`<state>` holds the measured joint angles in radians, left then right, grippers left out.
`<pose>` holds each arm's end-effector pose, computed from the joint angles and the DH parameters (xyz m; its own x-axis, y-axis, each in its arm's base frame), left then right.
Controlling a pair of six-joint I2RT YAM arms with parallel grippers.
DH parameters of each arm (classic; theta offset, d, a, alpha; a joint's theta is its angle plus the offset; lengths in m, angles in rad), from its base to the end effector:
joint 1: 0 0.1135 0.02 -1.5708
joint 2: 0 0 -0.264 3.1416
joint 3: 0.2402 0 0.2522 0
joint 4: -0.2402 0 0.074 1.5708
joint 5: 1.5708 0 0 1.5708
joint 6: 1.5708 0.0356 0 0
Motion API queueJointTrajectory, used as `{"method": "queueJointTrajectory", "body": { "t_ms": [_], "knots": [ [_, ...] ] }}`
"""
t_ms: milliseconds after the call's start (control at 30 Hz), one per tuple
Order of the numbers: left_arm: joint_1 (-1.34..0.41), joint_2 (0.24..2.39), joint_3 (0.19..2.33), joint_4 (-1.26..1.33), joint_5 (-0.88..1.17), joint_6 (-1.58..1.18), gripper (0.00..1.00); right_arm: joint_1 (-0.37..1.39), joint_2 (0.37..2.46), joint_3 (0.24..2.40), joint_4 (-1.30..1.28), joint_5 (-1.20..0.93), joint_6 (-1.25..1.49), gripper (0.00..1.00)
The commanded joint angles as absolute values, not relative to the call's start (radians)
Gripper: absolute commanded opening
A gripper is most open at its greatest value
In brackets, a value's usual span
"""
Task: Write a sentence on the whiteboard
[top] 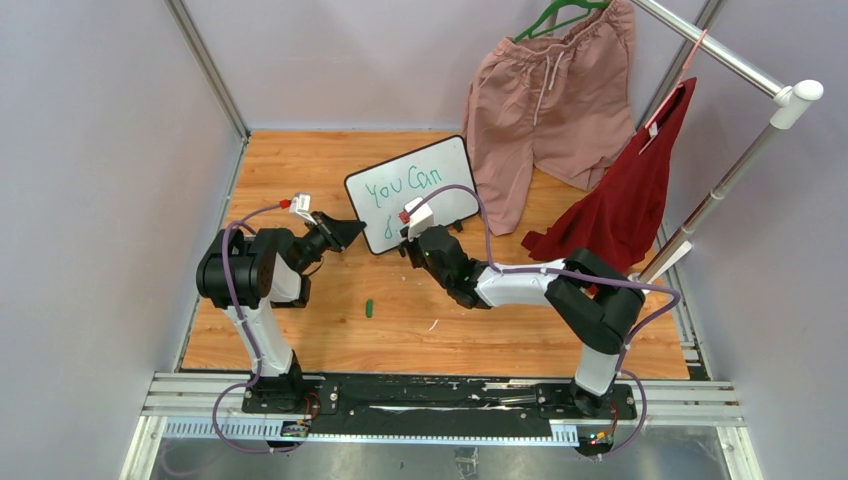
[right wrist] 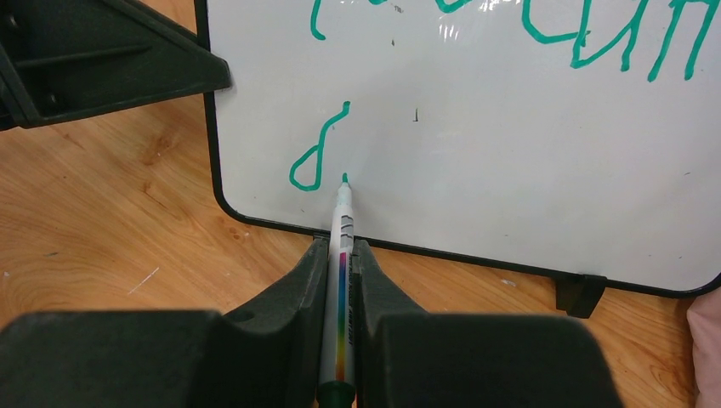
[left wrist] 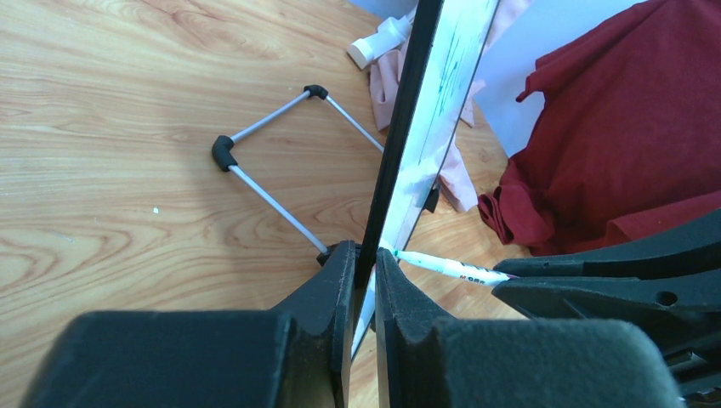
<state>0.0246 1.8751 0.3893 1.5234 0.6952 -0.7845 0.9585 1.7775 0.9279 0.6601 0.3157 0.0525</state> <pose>0.2814 -0.0159 0.1302 -0.4121 -0.5528 -0.7243 0.4661 0.5551 -0.6889 0.2314 0.3103 0.2072 -0.1397 -0.1122 -0.9838 -0.5961 0.8029 -0.0069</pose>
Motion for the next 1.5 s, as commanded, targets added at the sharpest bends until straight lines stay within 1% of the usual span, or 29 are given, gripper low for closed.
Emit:
{"method": "queueJointTrajectory", "body": {
  "t_ms": [0, 500, 1467],
  "knots": [
    [0.023, 1.896, 0.387, 1.557, 0.692, -0.773, 0.00, 0.926, 1.769, 0.918, 0.634, 0.357, 0.058, 0.00],
    [0.021, 1.895, 0.385, 1.557, 0.692, -0.772, 0.00, 0.901, 1.755, 0.939, 0.621, 0.358, 0.045, 0.00],
    [0.020, 1.894, 0.385, 1.557, 0.692, -0.770, 0.00, 0.909, 1.779, 1.026, 0.597, 0.304, 0.029, 0.00]
  ]
}}
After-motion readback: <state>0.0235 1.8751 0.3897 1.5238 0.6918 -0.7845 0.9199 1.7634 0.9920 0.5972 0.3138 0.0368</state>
